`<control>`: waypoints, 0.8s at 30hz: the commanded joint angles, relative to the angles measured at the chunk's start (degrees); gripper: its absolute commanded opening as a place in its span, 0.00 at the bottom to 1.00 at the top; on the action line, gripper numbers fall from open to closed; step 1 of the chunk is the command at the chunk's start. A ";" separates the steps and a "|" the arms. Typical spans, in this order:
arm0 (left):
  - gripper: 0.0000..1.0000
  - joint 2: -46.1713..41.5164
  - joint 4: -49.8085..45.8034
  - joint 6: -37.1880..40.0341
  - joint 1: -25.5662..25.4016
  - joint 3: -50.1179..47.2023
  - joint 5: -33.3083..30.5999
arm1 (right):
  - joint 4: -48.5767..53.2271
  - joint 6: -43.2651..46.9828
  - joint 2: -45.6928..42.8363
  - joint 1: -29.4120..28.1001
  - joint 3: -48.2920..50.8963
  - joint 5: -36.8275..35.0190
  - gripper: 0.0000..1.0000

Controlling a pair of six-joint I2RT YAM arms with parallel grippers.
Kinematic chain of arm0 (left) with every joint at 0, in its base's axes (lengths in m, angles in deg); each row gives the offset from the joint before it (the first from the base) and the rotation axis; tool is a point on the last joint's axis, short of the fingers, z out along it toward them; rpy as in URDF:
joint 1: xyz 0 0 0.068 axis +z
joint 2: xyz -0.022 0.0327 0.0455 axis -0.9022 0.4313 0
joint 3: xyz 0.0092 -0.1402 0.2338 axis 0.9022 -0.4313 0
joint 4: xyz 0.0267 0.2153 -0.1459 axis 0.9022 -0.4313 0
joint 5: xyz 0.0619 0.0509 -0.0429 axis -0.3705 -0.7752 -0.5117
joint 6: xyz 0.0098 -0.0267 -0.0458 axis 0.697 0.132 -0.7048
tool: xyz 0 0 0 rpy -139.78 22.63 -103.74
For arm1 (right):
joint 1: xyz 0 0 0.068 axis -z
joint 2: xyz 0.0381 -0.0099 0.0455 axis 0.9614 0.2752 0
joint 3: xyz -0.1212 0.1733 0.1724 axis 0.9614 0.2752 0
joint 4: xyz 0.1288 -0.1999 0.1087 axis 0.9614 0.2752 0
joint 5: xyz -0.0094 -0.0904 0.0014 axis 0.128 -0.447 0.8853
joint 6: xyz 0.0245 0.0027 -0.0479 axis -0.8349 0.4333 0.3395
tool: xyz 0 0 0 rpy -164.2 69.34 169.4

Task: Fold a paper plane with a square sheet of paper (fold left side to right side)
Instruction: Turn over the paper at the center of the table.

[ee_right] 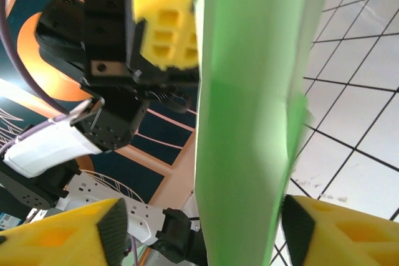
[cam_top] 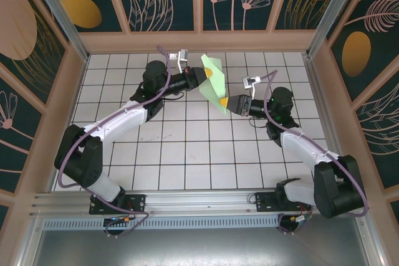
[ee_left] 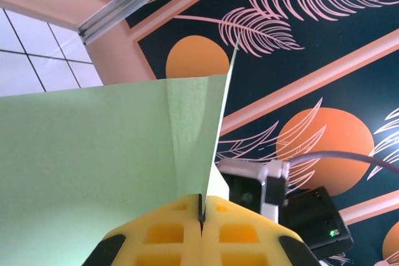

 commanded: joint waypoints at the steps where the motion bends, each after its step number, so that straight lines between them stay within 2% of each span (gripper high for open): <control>1: 0.04 -1.55 3.68 -1.27 -0.06 -0.99 1.54 | 1.37 2.44 1.09 -0.23 -2.67 1.12 0.62; 7: 0.04 -1.46 3.50 -1.19 -0.01 -1.75 1.71 | 3.82 3.97 1.21 -0.23 -3.47 0.12 0.51; 13: 0.06 -1.37 3.35 -0.96 -0.06 -2.26 1.89 | 8.58 6.77 1.16 -0.29 -4.34 -1.42 0.34; 14: 0.10 -1.37 2.91 -0.42 -0.05 -2.29 1.77 | 9.86 7.56 1.09 -0.31 -4.52 -1.68 0.30; 17: 0.30 -2.49 -3.40 4.35 -0.07 -1.61 -0.71 | 16.23 11.45 0.53 -0.32 -5.75 -3.95 0.16; 20: 0.47 -5.96 -14.30 12.21 -0.03 -0.57 -8.12 | 25.53 17.24 -0.47 -0.27 -7.37 -7.49 0.16; 24: 0.58 -13.16 -25.96 20.27 -0.02 -0.84 -21.28 | 42.95 27.64 -1.18 -0.73 -11.85 -18.01 0.12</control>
